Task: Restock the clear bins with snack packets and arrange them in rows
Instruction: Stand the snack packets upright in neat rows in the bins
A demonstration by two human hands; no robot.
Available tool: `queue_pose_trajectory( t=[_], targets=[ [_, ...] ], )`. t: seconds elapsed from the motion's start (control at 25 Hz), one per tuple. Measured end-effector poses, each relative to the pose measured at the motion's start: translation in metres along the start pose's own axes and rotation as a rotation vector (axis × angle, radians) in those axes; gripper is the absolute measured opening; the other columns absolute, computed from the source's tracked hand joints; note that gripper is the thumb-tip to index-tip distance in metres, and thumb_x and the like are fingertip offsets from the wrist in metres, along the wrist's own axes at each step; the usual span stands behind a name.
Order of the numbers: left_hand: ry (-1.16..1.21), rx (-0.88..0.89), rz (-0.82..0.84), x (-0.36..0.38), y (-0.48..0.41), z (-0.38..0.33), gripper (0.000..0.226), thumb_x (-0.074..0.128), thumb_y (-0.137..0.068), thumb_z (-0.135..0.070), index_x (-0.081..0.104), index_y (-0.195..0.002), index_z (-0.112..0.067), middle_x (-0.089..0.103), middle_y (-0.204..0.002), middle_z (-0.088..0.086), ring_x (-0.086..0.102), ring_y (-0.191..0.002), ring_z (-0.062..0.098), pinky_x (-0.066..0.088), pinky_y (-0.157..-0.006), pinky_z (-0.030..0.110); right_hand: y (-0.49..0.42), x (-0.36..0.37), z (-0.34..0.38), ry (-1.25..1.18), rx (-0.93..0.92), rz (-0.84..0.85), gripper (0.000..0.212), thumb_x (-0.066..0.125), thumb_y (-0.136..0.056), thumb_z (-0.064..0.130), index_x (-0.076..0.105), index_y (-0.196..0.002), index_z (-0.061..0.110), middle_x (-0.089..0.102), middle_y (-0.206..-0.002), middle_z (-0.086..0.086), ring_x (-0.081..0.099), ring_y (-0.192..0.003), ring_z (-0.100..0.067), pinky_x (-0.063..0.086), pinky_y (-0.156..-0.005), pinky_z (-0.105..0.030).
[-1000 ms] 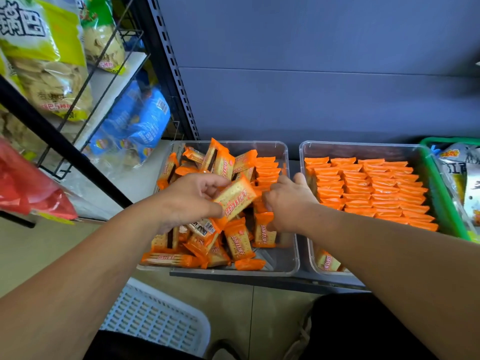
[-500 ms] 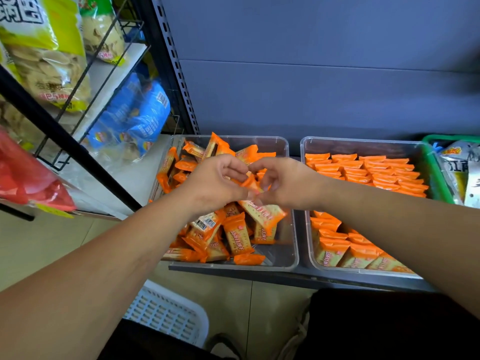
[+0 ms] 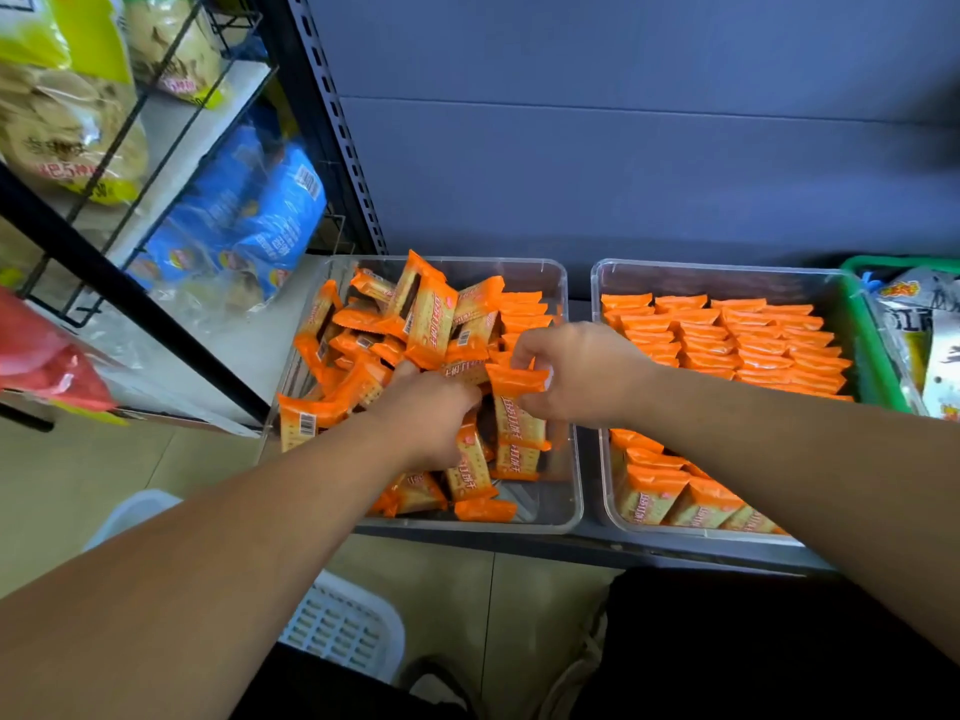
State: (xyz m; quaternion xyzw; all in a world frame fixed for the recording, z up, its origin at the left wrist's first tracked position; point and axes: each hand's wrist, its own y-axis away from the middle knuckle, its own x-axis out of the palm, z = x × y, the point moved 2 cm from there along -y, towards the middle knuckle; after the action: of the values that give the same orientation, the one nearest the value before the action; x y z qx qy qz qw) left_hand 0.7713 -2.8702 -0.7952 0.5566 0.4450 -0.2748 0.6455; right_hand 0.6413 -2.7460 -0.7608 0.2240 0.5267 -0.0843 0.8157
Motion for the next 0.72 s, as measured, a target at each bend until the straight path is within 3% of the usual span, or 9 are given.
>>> queue_pose_trajectory(
  t=[0.08, 0.2, 0.36, 0.44, 0.52, 0.64, 0.72],
  targets=[
    [0.05, -0.035, -0.021, 0.003, -0.002, 0.0, 0.059, 0.076, -0.085, -0.033, 0.05, -0.137, -0.031, 0.054, -0.097, -0.011, 0.06, -0.113, 0.022, 0.032, -0.103, 0.044, -0.002, 0.009, 0.001, 0.137, -0.008, 0.053, 0.038, 0.069, -0.09, 0.049, 0.061, -0.124, 0.033, 0.067, -0.119, 0.005, 0.061, -0.115, -0.021, 0.046, -0.104, -0.039],
    [0.085, -0.034, 0.047, -0.001, 0.0, -0.001, 0.037, 0.075, -0.088, -0.034, 0.063, -0.123, -0.033, 0.058, -0.103, -0.012, 0.058, -0.112, 0.019, 0.034, -0.1, 0.041, -0.002, 0.022, 0.007, 0.315, -0.018, 0.11, 0.032, 0.068, -0.091, 0.046, 0.06, -0.119, 0.033, 0.065, -0.111, 0.003, 0.057, -0.116, -0.023, 0.029, -0.12, -0.045],
    [0.295, -0.021, 0.036, -0.024, 0.016, 0.012, 0.029, 0.085, -0.082, -0.03, 0.069, -0.106, -0.037, 0.062, -0.107, -0.013, 0.06, -0.101, 0.013, 0.055, -0.088, 0.034, -0.005, 0.037, 0.014, 0.414, 0.017, 0.122, 0.021, 0.07, -0.09, 0.039, 0.056, -0.104, 0.032, 0.064, -0.111, 0.002, 0.051, -0.125, -0.025, 0.011, -0.125, -0.056],
    [0.416, 0.041, 0.01, -0.032, 0.026, 0.013, 0.029, 0.087, -0.082, -0.028, 0.071, -0.105, -0.036, 0.064, -0.102, -0.016, 0.061, -0.096, 0.007, 0.056, -0.084, 0.031, -0.007, 0.042, 0.016, 0.432, 0.017, 0.119, 0.02, 0.069, -0.089, 0.042, 0.053, -0.1, 0.035, 0.063, -0.115, 0.003, 0.047, -0.128, -0.024, 0.014, -0.124, -0.056],
    [0.465, 0.118, -0.003, -0.031, 0.027, 0.002, 0.029, 0.087, -0.083, -0.03, 0.072, -0.107, -0.035, 0.066, -0.1, -0.018, 0.061, -0.094, 0.004, 0.054, -0.082, 0.03, -0.009, 0.04, 0.013, 0.41, 0.0, 0.125, 0.022, 0.069, -0.087, 0.044, 0.058, -0.104, 0.036, 0.063, -0.116, 0.004, 0.048, -0.128, -0.023, 0.027, -0.119, -0.05],
    [0.348, 0.176, -0.048, -0.014, 0.015, -0.021, 0.032, 0.085, -0.083, -0.038, 0.072, -0.113, -0.037, 0.07, -0.105, -0.016, 0.064, -0.101, 0.01, 0.055, -0.083, 0.033, -0.008, 0.021, 0.004, 0.269, 0.0, 0.14, 0.034, 0.075, -0.085, 0.041, 0.063, -0.116, 0.037, 0.062, -0.121, 0.004, 0.053, -0.122, -0.022, 0.05, -0.1, -0.042],
    [0.329, 0.17, -0.087, -0.003, 0.007, -0.03, 0.034, 0.083, -0.084, -0.039, 0.072, -0.116, -0.038, 0.067, -0.1, -0.018, 0.063, -0.103, 0.012, 0.052, -0.082, 0.034, -0.008, 0.01, -0.003, 0.157, -0.005, 0.106, 0.032, 0.076, -0.084, 0.031, 0.065, -0.113, 0.038, 0.063, -0.121, 0.005, 0.058, -0.119, -0.021, 0.057, -0.092, -0.043]
  ],
)
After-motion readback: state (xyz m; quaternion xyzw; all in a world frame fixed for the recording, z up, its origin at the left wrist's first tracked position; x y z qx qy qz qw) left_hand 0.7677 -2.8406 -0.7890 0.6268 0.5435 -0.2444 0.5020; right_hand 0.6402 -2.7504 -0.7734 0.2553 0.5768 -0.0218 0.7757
